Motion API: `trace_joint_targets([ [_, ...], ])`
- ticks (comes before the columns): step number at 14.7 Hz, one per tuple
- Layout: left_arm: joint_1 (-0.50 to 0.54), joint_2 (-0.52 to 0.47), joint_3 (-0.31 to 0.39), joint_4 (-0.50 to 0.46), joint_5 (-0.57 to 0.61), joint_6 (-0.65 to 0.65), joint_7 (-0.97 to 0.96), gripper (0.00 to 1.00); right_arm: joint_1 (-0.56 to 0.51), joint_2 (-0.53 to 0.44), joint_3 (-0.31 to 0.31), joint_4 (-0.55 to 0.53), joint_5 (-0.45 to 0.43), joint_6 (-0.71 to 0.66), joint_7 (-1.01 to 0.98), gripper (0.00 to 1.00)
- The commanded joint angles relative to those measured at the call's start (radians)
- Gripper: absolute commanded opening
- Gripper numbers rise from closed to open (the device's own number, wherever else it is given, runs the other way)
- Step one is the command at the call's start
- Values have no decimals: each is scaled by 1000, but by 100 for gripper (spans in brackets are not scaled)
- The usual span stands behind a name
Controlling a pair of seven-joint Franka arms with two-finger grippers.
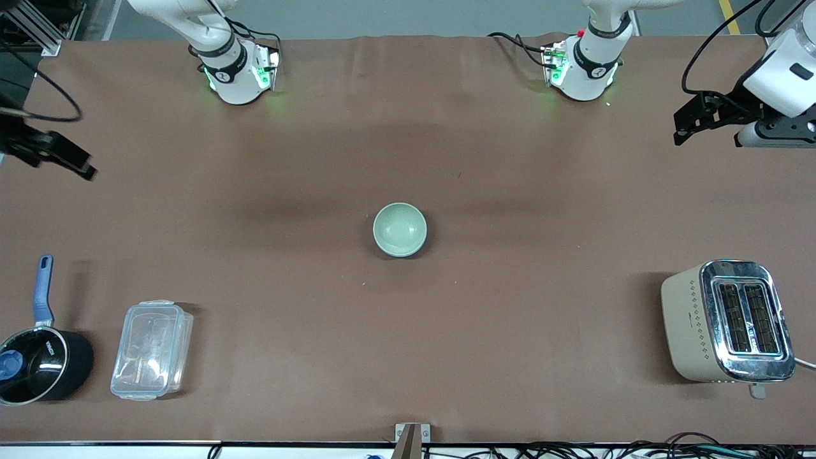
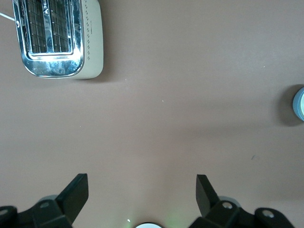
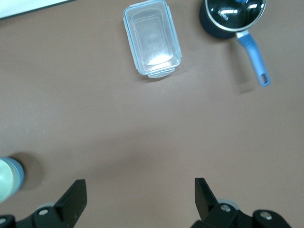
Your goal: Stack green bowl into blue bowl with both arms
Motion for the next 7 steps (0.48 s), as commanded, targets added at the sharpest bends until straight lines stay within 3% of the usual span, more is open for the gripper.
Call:
trace_joint_targets([
  [1,-3,-2,-4,25,3,-22,11,100,-77,19,24,65,18,-48,-103,100],
  [3,-3,-2,-4,29,3,-24,11,100,-114,38,28,72,78,-47,-104,100],
  [7,-7,2,-4,29,3,-25,11,100,-82,36,22,86,67,-54,-153,100],
])
